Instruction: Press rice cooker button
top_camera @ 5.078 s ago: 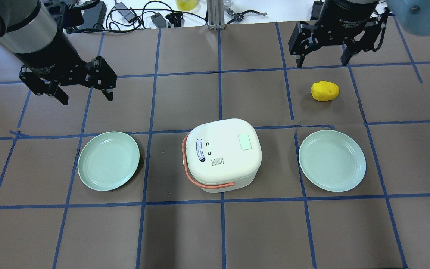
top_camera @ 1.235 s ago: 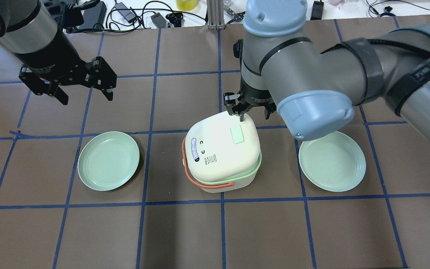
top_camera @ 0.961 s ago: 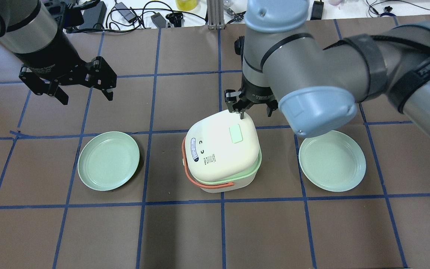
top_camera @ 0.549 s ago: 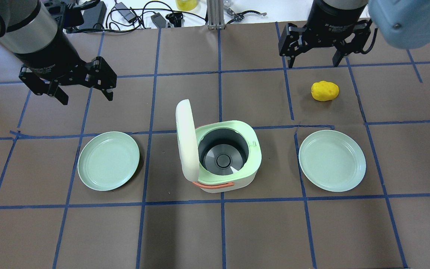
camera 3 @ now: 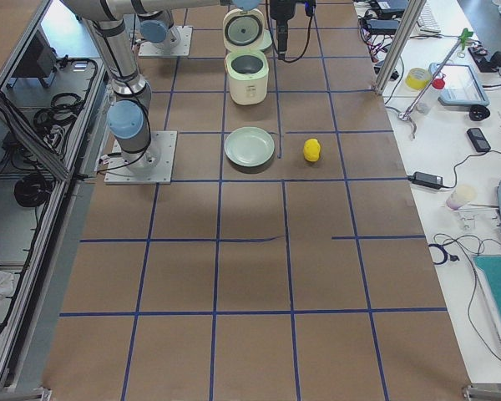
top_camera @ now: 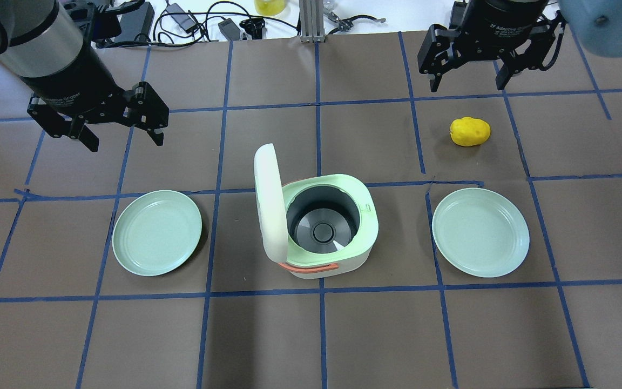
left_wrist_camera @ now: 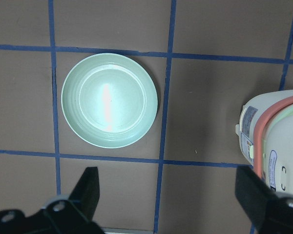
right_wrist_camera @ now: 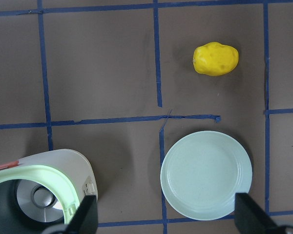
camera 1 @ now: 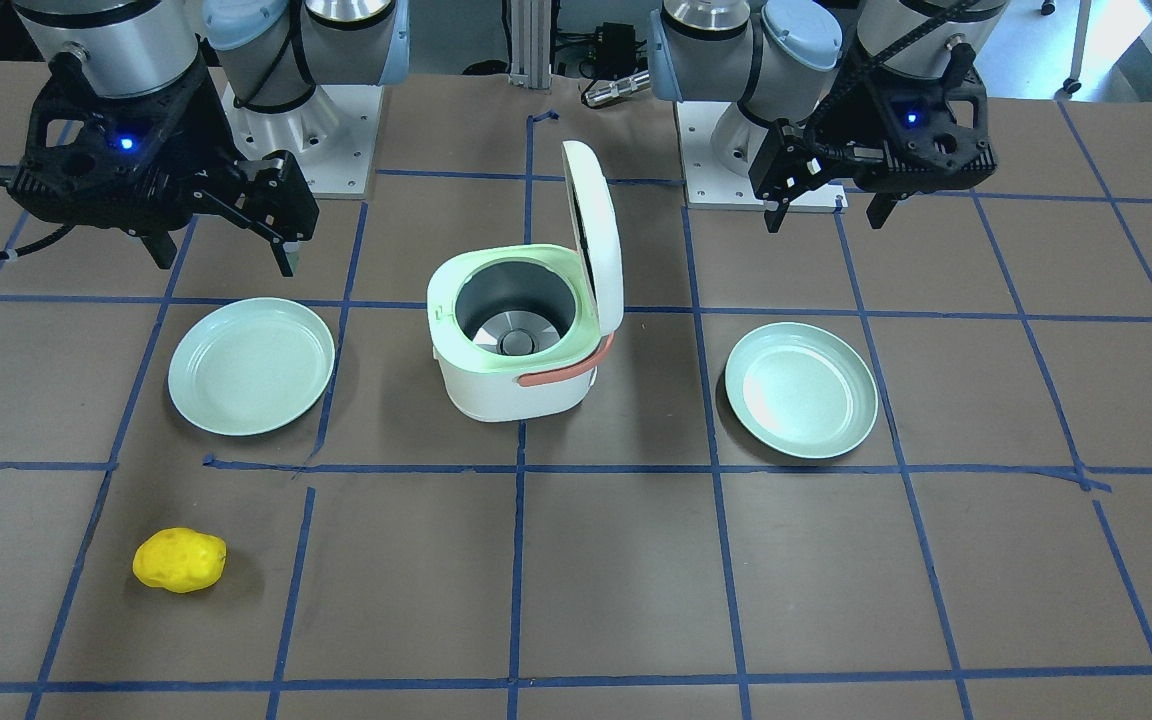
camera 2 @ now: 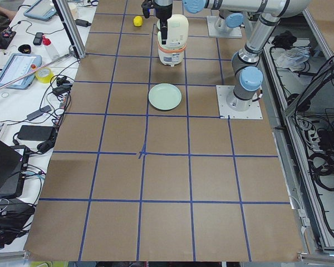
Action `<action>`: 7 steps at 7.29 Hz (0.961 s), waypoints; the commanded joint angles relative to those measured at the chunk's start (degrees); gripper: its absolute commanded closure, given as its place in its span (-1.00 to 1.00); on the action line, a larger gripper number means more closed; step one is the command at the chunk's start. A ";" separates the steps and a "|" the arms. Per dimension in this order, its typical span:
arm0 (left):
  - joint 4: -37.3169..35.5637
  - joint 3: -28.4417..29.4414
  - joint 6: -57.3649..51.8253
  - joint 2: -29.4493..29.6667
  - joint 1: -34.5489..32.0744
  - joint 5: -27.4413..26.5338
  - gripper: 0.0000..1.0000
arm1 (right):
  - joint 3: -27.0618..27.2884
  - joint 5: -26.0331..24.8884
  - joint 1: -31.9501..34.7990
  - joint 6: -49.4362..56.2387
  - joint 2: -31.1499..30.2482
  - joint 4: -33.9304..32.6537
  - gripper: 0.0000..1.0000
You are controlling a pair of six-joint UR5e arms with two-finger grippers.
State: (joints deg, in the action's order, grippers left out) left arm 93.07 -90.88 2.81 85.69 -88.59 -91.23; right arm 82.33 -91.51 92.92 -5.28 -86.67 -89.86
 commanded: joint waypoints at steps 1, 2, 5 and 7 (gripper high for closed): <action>0.00 0.00 0.00 0.00 0.00 0.00 -1.00 | 0.38 0.27 -0.02 -0.08 0.01 -0.58 -1.00; 0.00 0.00 0.09 0.00 0.00 0.00 -1.00 | 0.38 0.28 -0.02 -0.08 0.01 -1.02 -1.00; 0.00 0.00 0.00 0.00 0.00 0.00 -1.00 | 0.64 0.28 0.16 -0.69 0.01 -2.25 -1.00; 0.00 0.00 0.00 0.00 0.00 0.00 -1.00 | 0.64 0.19 0.24 -0.78 -0.08 -2.16 -1.00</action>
State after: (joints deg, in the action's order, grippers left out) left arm 93.07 -90.88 2.85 85.69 -88.60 -91.23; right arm 82.97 -91.29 93.10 -5.99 -86.71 -92.02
